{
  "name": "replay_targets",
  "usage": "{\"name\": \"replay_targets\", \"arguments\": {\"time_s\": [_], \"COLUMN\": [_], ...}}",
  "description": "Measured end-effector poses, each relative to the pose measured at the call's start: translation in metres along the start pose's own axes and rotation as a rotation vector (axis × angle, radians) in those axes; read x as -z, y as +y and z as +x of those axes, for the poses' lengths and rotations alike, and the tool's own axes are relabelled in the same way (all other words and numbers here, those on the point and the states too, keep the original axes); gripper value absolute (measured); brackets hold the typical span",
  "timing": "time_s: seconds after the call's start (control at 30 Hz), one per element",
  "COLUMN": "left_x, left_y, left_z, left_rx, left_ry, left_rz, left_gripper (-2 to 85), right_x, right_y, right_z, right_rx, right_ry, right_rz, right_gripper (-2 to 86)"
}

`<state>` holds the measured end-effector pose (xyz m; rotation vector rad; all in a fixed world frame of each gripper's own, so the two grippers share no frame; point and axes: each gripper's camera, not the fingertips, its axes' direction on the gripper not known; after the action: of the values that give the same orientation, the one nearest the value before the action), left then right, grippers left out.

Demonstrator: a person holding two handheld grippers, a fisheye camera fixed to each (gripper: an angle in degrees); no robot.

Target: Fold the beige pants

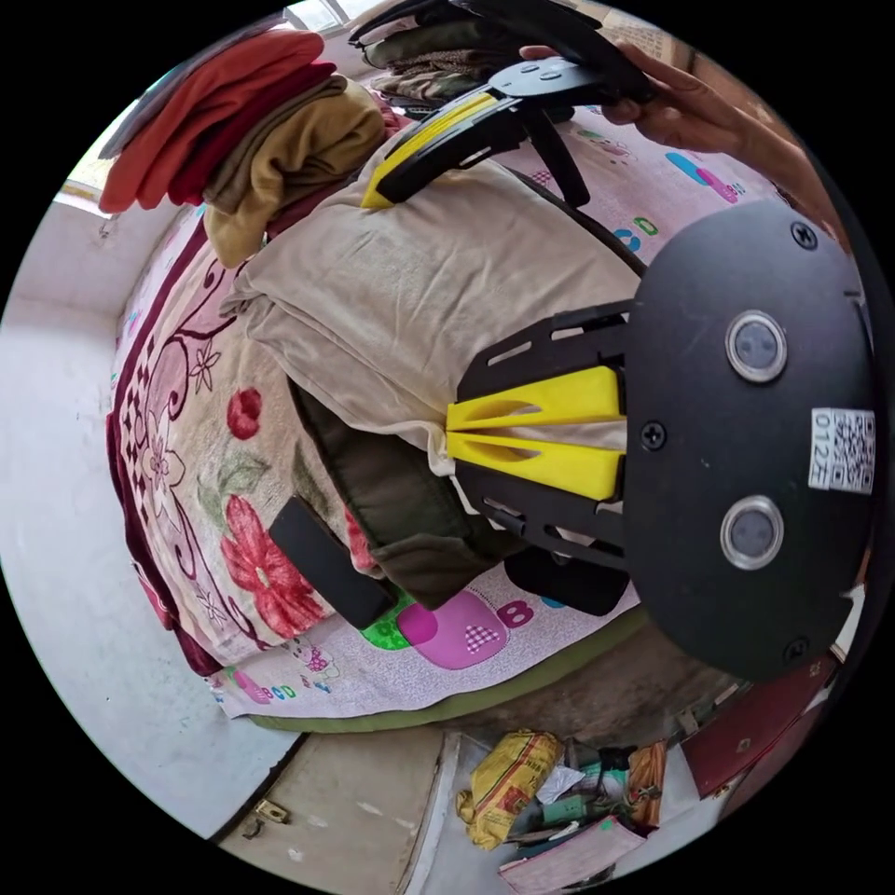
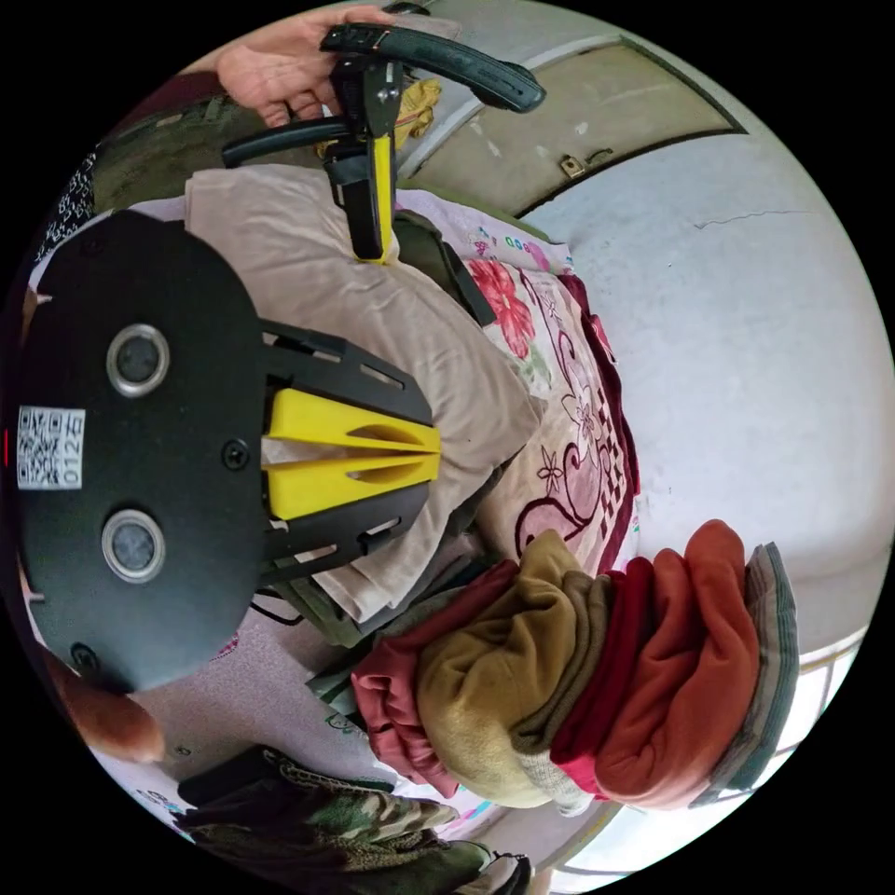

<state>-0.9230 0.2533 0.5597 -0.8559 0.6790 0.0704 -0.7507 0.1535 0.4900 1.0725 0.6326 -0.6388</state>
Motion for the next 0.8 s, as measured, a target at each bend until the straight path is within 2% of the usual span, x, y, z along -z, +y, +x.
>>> {"name": "replay_targets", "arguments": {"time_s": [0.17, 0.33, 0.47, 0.8], "left_x": [-0.01, -0.019, -0.027, -0.045], "left_y": [0.005, 0.016, 0.027, 0.028], "left_z": [0.002, 0.024, 0.031, 0.01], "left_rx": [-0.029, -0.287, -0.315, -0.208], "left_ry": [0.007, -0.122, -0.178, -0.039], "left_rz": [0.016, 0.105, 0.16, 0.153], "left_gripper": [-0.1, 0.2, 0.4, 0.3], "right_x": [0.002, 0.0, 0.0, -0.005], "right_y": [0.001, -0.005, -0.007, -0.018], "right_z": [-0.004, -0.009, -0.009, -0.014], "right_rx": [0.012, 0.001, -0.029, -0.075], "right_ry": [0.006, 0.038, 0.04, 0.048], "right_rz": [-0.006, -0.034, -0.04, -0.073], "right_gripper": [0.4, 0.2, 0.1, 0.5]}}
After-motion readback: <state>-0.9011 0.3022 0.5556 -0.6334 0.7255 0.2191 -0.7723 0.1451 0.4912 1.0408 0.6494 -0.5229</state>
